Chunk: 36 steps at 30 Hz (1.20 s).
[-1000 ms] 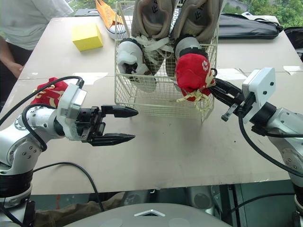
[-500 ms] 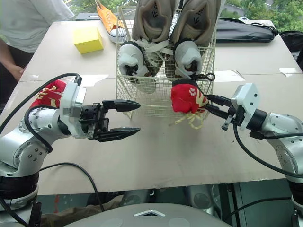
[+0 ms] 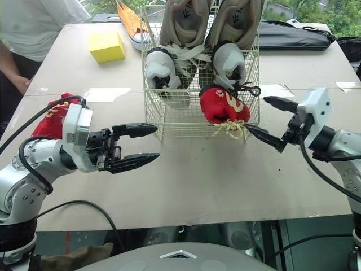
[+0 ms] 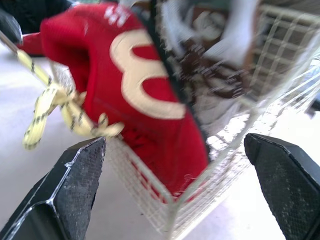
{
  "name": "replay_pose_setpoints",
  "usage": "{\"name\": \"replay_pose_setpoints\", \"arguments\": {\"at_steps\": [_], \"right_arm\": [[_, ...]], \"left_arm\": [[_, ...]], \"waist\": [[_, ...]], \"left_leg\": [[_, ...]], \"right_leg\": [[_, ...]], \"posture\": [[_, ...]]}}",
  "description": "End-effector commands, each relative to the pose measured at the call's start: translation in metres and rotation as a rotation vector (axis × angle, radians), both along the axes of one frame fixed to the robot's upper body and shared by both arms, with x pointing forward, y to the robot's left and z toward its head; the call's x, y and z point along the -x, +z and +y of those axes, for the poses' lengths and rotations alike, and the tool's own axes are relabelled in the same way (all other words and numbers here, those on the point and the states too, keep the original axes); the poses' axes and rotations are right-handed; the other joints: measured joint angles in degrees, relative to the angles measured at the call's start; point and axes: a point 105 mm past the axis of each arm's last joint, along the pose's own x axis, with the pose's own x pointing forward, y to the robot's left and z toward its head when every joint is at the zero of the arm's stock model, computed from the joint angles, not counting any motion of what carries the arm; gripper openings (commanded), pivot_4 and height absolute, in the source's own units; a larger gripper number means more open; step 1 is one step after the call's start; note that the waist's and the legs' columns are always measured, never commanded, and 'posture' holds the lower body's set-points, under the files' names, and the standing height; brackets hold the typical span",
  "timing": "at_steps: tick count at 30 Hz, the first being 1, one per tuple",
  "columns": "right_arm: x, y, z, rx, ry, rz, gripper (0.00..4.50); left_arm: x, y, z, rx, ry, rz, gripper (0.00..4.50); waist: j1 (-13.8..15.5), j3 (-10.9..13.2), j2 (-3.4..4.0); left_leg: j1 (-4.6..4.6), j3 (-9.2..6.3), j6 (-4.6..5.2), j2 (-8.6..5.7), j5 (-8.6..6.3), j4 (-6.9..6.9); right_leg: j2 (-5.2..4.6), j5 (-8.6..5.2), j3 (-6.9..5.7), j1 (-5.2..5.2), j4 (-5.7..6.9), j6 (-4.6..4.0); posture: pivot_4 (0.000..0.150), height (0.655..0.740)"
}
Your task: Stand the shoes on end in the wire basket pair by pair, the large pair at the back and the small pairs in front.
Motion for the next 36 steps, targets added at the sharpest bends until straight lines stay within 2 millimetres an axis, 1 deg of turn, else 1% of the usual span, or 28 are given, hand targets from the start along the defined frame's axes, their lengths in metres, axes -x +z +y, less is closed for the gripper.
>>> {"name": "replay_pose_setpoints", "arguments": {"at_steps": [1,2,4,5,7,8,9,11,12,15,17,18,19,21,22,23,24,26,27,28,29,31,33,36], "right_arm": [[0.025,0.036,0.02,-0.042,0.119,-0.053,4.39],[0.029,0.039,0.026,-0.053,0.147,-0.037,4.18],[0.035,0.043,0.038,-0.084,0.203,0.007,3.53],[0.038,0.044,0.046,-0.089,0.239,0.025,3.06],[0.043,0.048,0.063,-0.098,0.286,0.024,2.27],[0.042,0.049,0.071,-0.092,0.301,0.022,1.75],[0.041,0.048,0.079,-0.081,0.307,0.014,1.33],[0.039,0.045,0.092,-0.061,0.328,-0.001,0.43],[0.039,0.044,0.096,-0.042,0.337,-0.023,0.09],[0.045,0.049,0.104,-0.054,0.398,-0.07,0.09],[0.047,0.055,0.107,-0.074,0.441,-0.088,0.09],[0.042,0.055,0.108,-0.069,0.441,-0.086,0.09],[0.041,0.053,0.108,-0.039,0.46,-0.093,0.31],[0.042,0.049,0.109,-0.009,0.508,-0.093,0.92],[0.043,0.047,0.11,0.015,0.53,-0.098,1.39],[0.044,0.046,0.11,0.028,0.542,-0.102,1.77],[0.044,0.047,0.109,0.039,0.542,-0.116,2.2],[0.044,0.05,0.106,0.051,0.534,-0.144,3.26],[0.046,0.051,0.104,0.065,0.532,-0.158,3.68],[0.048,0.051,0.102,0.08,0.533,-0.171,4.21],[0.05,0.051,0.1,0.09,0.533,-0.178,4.43],[0.056,0.05,0.097,0.105,0.538,-0.181,4.43],[0.059,0.051,0.094,0.102,0.526,-0.185,4.43],[0.06,0.05,0.089,0.114,0.483,-0.197,4.43]], "left_arm": [[0.004,0.006,0.0,0.007,0.017,-0.053,3.87],[0.003,0.005,0.002,0.01,0.03,-0.049,3.87],[0.0,0.005,0.007,0.025,0.058,-0.038,3.87],[-0.003,0.006,0.011,0.033,0.071,-0.033,3.87],[-0.004,0.005,0.015,0.048,0.112,-0.025,3.87],[-0.007,0.007,0.02,0.069,0.145,-0.018,3.87],[-0.01,0.009,0.024,0.085,0.176,-0.013,3.87],[-0.016,0.012,0.038,0.118,0.25,0.002,3.87],[-0.02,0.015,0.051,0.148,0.324,0.01,3.87],[-0.027,0.02,0.096,0.166,0.513,0.034,3.87],[-0.028,0.024,0.139,0.133,0.645,0.064,3.87],[-0.029,0.026,0.16,0.114,0.708,0.077,3.87],[-0.031,0.027,0.178,0.09,0.763,0.097,3.87],[-0.036,0.025,0.202,0.021,0.818,0.12,3.87],[-0.04,0.025,0.214,0.006,0.858,0.149,3.87],[-0.043,0.025,0.222,-0.001,0.884,0.168,3.87],[-0.047,0.024,0.231,-0.045,0.896,0.175,3.87],[-0.052,0.023,0.245,-0.096,0.922,0.208,3.87],[-0.056,0.02,0.254,-0.142,0.951,0.238,3.87],[-0.059,0.016,0.262,-0.174,0.971,0.27,3.87],[-0.061,0.014,0.269,-0.2,0.988,0.29,3.87],[-0.064,0.008,0.282,-0.264,1.027,0.328,3.87],[-0.067,0.005,0.294,-0.326,1.082,0.334,3.87],[-0.07,0.007,0.301,-0.357,1.115,0.355,3.87]], "waist": [[-0.06,0.01,0.01],[-0.09,0.0,0.0],[-0.23,0.0,0.0],[-0.25,0.01,0.0],[-0.37,0.01,0.0],[-0.38,0.01,0.0],[-0.44,0.01,0.0],[-0.42,0.01,0.0],[-0.4,0.01,0.0],[-0.25,0.01,0.0],[-0.2,0.01,-0.02],[-0.29,0.06,-0.1],[-0.32,0.06,-0.09],[-0.35,0.06,-0.09],[-0.23,0.07,-0.07],[0.01,0.09,-0.03],[0.26,0.1,-0.02],[0.47,0.11,-0.01],[0.69,0.11,-0.03],[0.76,0.08,-0.09],[1.0,0.08,-0.09],[1.02,0.07,-0.1],[1.06,0.05,-0.13],[0.99,0.02,-0.21]], "left_leg": [[0.0,-0.01,0.01,0.01,-0.01,-0.04],[0.0,-0.04,0.01,0.02,-0.01,-0.05],[0.01,-0.06,0.01,0.03,-0.01,-0.05],[0.02,-0.05,0.01,0.03,-0.01,-0.05],[0.03,-0.01,0.01,0.02,-0.01,-0.05],[0.02,0.0,0.01,0.03,-0.01,-0.05],[0.03,0.0,0.01,0.03,-0.01,-0.05],[0.02,-0.03,0.01,0.03,-0.01,-0.05],[0.02,-0.03,0.01,0.04,-0.01,-0.05],[-0.05,-0.11,0.01,0.05,-0.01,-0.05],[-0.21,-0.16,0.01,0.05,-0.01,-0.05],[-0.25,-0.18,0.01,0.03,-0.01,-0.06],[-0.26,-0.12,0.01,0.04,-0.01,-0.06],[-0.18,-0.07,0.01,0.05,-0.01,-0.09],[-0.19,-0.08,0.01,0.05,-0.01,-0.11],[-0.19,-0.05,0.01,0.03,-0.01,-0.13],[-0.22,-0.05,0.01,0.02,-0.01,-0.13],[-0.24,-0.02,0.01,0.02,-0.01,-0.14],[-0.23,0.01,0.01,0.01,-0.01,-0.15],[-0.26,-0.01,0.01,-0.01,-0.01,-0.15],[-0.36,0.03,0.01,-0.01,-0.01,-0.15],[-0.51,0.06,0.0,-0.01,0.0,-0.17],[-0.66,0.03,0.0,-0.02,0.0,-0.17],[-1.02,-0.02,-0.01,-0.01,0.0,-0.13]], "right_leg": [[0.0,0.0,-0.01,-0.01,-0.01,0.0],[0.0,0.0,-0.03,0.0,-0.01,0.0],[0.02,0.0,-0.05,0.0,0.0,-0.01],[0.02,0.0,-0.04,0.01,0.0,-0.01],[0.02,0.0,-0.01,0.01,0.0,-0.01],[0.02,0.0,-0.01,0.0,0.0,0.0],[0.02,-0.01,0.0,0.0,0.0,0.0],[0.03,-0.01,-0.03,-0.01,0.0,0.0],[0.03,-0.01,-0.03,-0.02,0.0,0.0],[-0.01,-0.01,-0.13,-0.05,-0.04,0.0],[-0.02,0.0,-0.1,-0.25,-0.02,0.0],[-0.07,0.0,-0.1,-0.29,-0.01,0.0],[-0.02,0.0,-0.14,-0.31,0.0,-0.01],[0.01,-0.02,-0.16,-0.31,0.02,-0.04],[0.02,-0.06,-0.18,-0.3,-0.01,-0.1],[-0.02,-0.14,-0.18,-0.3,0.0,-0.23],[-0.04,-0.17,-0.2,-0.31,0.0,-0.28],[-0.04,-0.16,-0.2,-0.34,-0.04,-0.27],[-0.06,-0.16,-0.18,-0.34,-0.02,-0.26],[-0.06,-0.11,-0.19,-0.38,0.0,-0.18],[-0.04,-0.06,-0.18,-0.5,-0.02,-0.11],[-0.02,-0.05,-0.16,-0.68,0.03,-0.11],[0.0,-0.04,-0.19,-0.79,0.04,-0.11],[0.0,-0.03,-0.25,-1.1,0.08,-0.11]], "posture": [[0.15,0.74],[0.15,0.74],[0.15,0.74],[0.15,0.74],[0.15,0.74],[0.15,0.74],[0.15,0.74],[0.15,0.74],[0.15,0.74],[0.15,0.74],[0.15,0.74],[0.15,0.74],[0.15,0.74],[0.15,0.74],[0.15,0.74],[0.15,0.74],[0.15,0.74],[0.15,0.74],[0.15,0.74],[0.15,0.74],[0.15,0.74],[0.15,0.74],[0.15,0.74],[0.15,0.74]]}}
